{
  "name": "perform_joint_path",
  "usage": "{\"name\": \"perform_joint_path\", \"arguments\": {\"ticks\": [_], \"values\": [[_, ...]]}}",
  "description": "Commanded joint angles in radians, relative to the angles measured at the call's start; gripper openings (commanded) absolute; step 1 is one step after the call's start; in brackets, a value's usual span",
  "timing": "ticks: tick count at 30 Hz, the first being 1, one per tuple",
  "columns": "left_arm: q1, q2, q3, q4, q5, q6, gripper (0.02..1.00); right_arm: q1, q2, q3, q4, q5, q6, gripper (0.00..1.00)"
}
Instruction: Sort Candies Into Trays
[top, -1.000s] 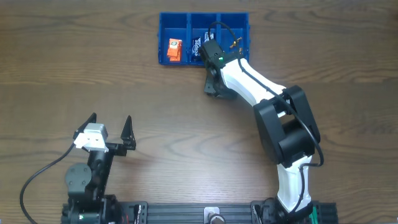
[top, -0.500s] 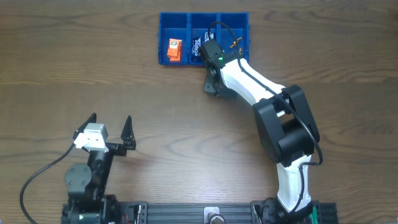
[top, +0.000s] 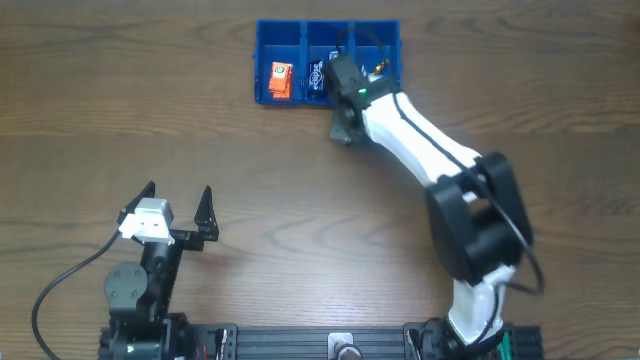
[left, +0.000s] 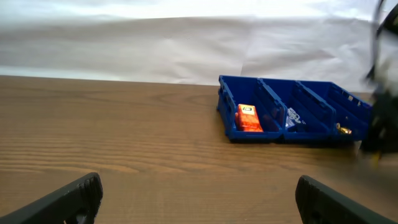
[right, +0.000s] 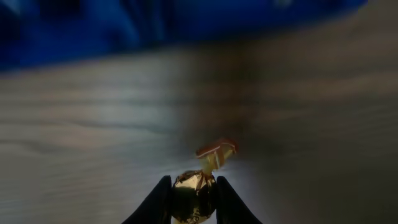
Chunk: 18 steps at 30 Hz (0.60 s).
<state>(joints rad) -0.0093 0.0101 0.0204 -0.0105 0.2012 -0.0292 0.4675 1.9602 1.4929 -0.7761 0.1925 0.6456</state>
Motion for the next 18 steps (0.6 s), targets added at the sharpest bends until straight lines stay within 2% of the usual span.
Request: {"name": "perform_joint_path", "arguments": {"ticks": [1,6,18], "values": [[0.004,-0.006,-0.016,-0.045,0.028,-0.004,0.998,-0.051,-0.119,0.113,0.049,0.199,-0.142,0.148],[0.004,-0.006,-0.016,-0.045,0.028,-0.004,0.998,-0.091,-0.11,0.134,0.185,0.213,-0.259,0.161],[0.004,-0.006,-0.016,-0.045,0.028,-0.004,0.998,-0.131,0.013,0.13,0.195,0.211,-0.259,0.165]]}}
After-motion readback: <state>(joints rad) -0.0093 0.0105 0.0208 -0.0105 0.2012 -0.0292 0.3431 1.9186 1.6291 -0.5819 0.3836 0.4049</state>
